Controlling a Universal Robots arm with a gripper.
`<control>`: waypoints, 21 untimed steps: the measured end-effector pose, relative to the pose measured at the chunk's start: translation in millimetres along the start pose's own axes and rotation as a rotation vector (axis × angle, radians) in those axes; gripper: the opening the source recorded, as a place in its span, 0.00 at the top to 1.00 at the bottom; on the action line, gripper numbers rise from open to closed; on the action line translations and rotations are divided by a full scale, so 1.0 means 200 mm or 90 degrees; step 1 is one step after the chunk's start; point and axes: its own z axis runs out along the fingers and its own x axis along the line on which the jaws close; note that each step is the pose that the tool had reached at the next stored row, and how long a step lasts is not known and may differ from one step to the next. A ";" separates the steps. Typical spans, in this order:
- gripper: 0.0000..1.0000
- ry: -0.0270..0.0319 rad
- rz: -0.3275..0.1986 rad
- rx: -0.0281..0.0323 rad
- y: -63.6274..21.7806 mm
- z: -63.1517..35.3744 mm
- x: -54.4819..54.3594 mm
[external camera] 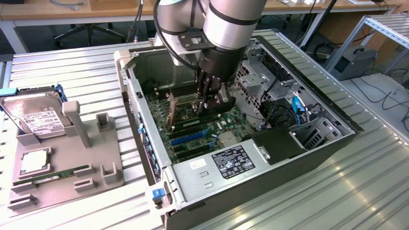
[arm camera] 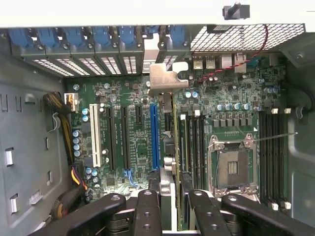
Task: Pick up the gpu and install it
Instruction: 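Insert the gpu into the slot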
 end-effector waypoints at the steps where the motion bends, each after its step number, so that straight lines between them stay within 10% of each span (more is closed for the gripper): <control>1: 0.73 0.0000 0.000 0.0000 0.001 0.001 0.00; 21: 0.73 0.0000 0.000 0.0000 0.031 0.013 0.00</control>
